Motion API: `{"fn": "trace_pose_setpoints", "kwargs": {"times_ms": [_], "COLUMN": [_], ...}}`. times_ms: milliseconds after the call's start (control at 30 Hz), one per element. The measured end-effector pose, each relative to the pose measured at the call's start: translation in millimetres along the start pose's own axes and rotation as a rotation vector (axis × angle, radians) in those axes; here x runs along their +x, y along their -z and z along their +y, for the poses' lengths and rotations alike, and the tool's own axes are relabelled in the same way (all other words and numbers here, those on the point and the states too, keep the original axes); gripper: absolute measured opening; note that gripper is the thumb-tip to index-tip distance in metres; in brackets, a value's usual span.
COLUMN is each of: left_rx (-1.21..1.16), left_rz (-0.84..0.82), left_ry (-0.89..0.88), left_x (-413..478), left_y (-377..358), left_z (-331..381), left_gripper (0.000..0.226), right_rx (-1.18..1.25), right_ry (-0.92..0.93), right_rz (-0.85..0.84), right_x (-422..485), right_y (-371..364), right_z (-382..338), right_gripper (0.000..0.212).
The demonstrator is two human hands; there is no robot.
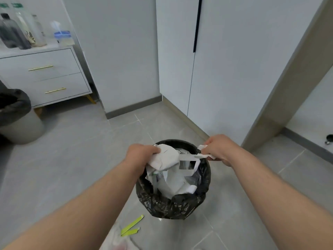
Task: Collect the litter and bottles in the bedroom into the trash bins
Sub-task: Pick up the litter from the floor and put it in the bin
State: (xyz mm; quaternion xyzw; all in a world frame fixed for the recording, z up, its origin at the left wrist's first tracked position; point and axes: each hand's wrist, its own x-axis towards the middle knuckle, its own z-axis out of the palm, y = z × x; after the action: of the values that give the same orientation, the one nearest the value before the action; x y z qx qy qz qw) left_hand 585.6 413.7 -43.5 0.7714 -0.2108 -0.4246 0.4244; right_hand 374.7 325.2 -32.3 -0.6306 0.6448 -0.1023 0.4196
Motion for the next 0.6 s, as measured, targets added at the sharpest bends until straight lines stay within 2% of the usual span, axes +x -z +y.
{"fn": "trace_pose_setpoints", "kwargs": {"times_ms": [67, 133, 200, 267, 300, 400, 467, 600], "left_rx": [0.187, 0.385, 0.478, 0.584, 0.645, 0.812, 0.939, 0.958], "left_rz": [0.012, -0.004, -0.144, -0.239, -0.216, 0.012, 0.039, -0.157], "left_ry": [-0.147, -0.260, -0.302, -0.358, -0.411, -0.616, -0.577, -0.432], "left_x": [2.3, 4.2, 3.0, -1.8, -2.8, -5.9, -8.7, -11.6], "left_y": [-24.2, -41.8, -51.5, -48.9, -43.3, -14.5, 3.3, 22.0], "left_z": [-11.6, -27.1, -41.0, -50.0, -54.1, -68.9, -83.7, -112.8], "left_gripper": [0.021, 0.026, 0.033, 0.028, 0.031, 0.034, 0.047, 0.074], "right_rx": [0.087, 0.196, 0.267, 0.298, 0.308, 0.249, 0.163, -0.052], "right_ry": [-0.018, -0.028, -0.008, 0.021, 0.038, 0.105, 0.154, 0.257], "right_rz": [0.029, 0.036, 0.039, 0.053, 0.059, 0.036, -0.027, -0.196], "right_x": [4.8, 7.8, 10.4, 11.4, 11.5, 10.9, 5.9, -2.2], "right_y": [-2.0, -2.7, -4.5, -9.1, -12.0, -25.7, -41.2, -87.7], "right_z": [6.2, 8.3, 8.4, 6.8, 5.6, 0.2, -3.3, -2.0], "right_gripper": [0.009, 0.014, 0.015, 0.013, 0.012, 0.008, 0.018, 0.054]}}
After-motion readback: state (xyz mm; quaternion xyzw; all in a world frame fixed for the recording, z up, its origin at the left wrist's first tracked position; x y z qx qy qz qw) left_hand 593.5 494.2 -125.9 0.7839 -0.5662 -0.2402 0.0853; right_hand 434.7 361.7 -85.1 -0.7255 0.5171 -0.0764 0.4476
